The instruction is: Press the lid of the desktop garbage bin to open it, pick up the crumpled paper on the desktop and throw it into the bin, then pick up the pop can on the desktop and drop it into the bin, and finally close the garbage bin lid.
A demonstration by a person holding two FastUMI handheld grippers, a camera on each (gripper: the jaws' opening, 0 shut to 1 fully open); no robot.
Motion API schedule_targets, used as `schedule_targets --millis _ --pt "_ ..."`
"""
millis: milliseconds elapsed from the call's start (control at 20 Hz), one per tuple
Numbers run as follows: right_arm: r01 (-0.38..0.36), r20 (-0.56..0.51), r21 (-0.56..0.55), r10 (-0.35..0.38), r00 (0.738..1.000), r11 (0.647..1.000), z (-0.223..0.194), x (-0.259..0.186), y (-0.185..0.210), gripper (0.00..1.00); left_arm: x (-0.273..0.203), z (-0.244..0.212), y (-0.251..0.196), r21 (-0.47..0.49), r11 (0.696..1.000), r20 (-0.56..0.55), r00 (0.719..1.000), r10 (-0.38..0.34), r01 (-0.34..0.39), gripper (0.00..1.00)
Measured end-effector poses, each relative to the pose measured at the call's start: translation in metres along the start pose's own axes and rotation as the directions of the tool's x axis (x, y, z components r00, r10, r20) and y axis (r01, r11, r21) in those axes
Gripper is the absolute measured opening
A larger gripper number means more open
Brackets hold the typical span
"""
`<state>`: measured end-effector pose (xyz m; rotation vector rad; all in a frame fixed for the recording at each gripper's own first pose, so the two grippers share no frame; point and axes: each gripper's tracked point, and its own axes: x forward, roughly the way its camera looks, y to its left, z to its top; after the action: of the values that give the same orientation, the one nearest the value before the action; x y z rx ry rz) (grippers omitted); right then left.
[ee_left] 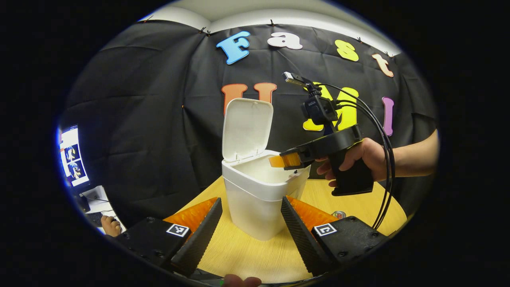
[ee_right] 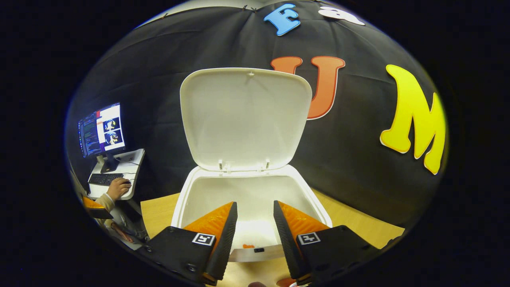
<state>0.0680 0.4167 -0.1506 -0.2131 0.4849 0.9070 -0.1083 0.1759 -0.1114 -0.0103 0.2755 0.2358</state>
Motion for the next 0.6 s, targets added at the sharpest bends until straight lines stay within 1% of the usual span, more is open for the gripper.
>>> schedule_targets --millis 100,150,200,250,350,400,450,550,600 --pt "0.003 0.027 0.021 -0.004 1.0 1.0 0.006 -0.011 -0.004 0.6 0.003 -0.002 -0.006 0.0 1.0 0.0 1.0 -0.02 0.02 0.98" --pt "0.0 0.036 0.03 -0.001 0.999 1.0 0.007 -0.018 -0.005 0.66 0.005 -0.002 -0.008 -0.003 1.0 0.004 1.0 -0.031 0.031 0.98" --pt "0.008 0.048 0.036 -0.01 0.999 0.999 0.009 -0.025 -0.008 0.7 0.007 -0.002 -0.013 -0.005 0.999 0.009 0.999 -0.043 0.043 0.98" --pt "0.02 0.062 0.042 -0.022 0.998 0.999 0.011 -0.033 -0.013 0.77 0.009 -0.002 -0.019 -0.005 0.998 0.009 0.998 -0.059 0.059 0.98" --pt "0.044 0.095 0.069 -0.051 0.994 0.997 0.016 -0.054 -0.024 0.77 0.013 -0.005 -0.031 0.003 0.995 0.005 0.995 -0.099 0.099 0.98" --pt "0.06 0.111 0.089 -0.07 0.991 0.994 0.019 -0.065 -0.032 0.77 0.015 -0.007 -0.038 0.014 0.993 0.002 0.993 -0.118 0.118 0.98" --pt "0.081 0.128 0.11 -0.094 0.987 0.991 0.02 -0.077 -0.04 0.79 0.016 -0.009 -0.045 0.027 0.99 0.001 0.99 -0.141 0.141 0.98" --pt "0.141 0.162 0.151 -0.165 0.973 0.978 0.019 -0.106 -0.067 0.89 0.019 -0.011 -0.065 0.059 0.981 0.002 0.983 -0.185 0.185 0.98" --pt "0.167 0.168 0.166 -0.194 0.966 0.972 0.016 -0.118 -0.078 0.9 0.021 -0.013 -0.076 0.062 0.976 -0.001 0.978 -0.207 0.207 0.98"
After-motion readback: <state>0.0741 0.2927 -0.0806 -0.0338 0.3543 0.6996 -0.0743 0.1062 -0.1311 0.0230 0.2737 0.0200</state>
